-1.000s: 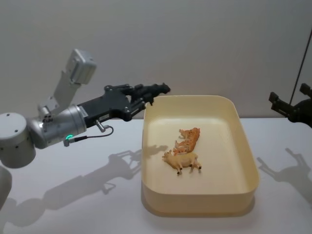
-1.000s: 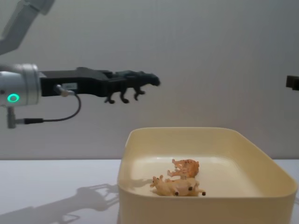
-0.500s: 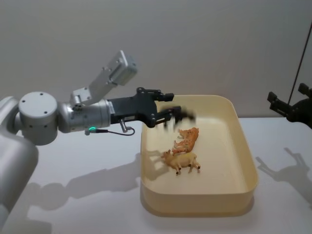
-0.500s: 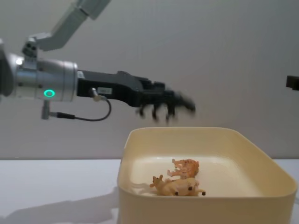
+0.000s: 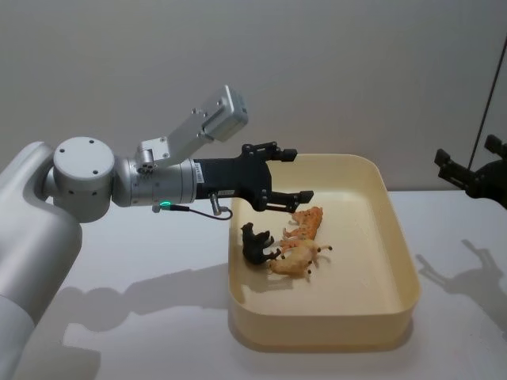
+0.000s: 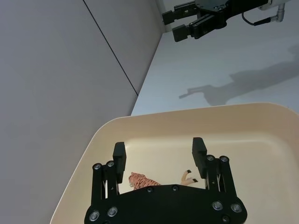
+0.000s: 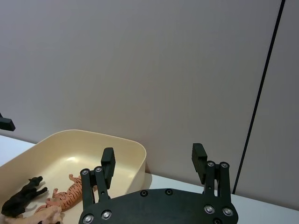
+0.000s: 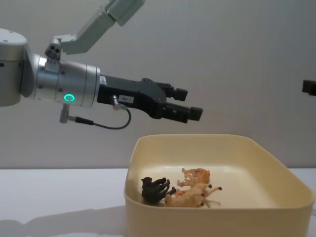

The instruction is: Pick up the toy alternately with two hands and place it into the central storage box.

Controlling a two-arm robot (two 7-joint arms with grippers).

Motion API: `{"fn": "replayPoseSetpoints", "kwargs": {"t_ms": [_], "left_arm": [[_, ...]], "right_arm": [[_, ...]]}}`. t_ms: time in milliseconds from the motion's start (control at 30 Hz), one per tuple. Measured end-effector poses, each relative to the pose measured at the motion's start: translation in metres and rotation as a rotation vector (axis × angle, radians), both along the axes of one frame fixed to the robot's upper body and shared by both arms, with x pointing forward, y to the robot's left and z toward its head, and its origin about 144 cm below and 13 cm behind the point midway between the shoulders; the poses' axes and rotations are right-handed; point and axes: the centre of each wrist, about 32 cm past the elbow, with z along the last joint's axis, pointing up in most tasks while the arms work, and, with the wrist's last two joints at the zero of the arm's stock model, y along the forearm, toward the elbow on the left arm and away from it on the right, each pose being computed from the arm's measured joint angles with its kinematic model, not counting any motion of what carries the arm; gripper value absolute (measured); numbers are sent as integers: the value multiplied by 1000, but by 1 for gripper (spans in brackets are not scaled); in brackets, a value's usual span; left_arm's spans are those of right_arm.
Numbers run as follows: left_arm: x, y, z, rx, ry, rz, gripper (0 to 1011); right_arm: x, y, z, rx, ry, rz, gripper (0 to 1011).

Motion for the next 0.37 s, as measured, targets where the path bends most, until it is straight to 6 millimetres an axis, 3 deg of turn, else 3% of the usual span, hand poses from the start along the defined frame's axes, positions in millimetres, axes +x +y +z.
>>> {"fn": "replayPoseSetpoints", "kwargs": {"t_ms": [133,367], "left_arm": [[2,-3,1,11,-2,-10,968],[4,-5,2,21,-3,-20,1001]], "right_arm": [[0,0,0,0,0,0,1001],[0,0,0,0,0,0,1001]]}}
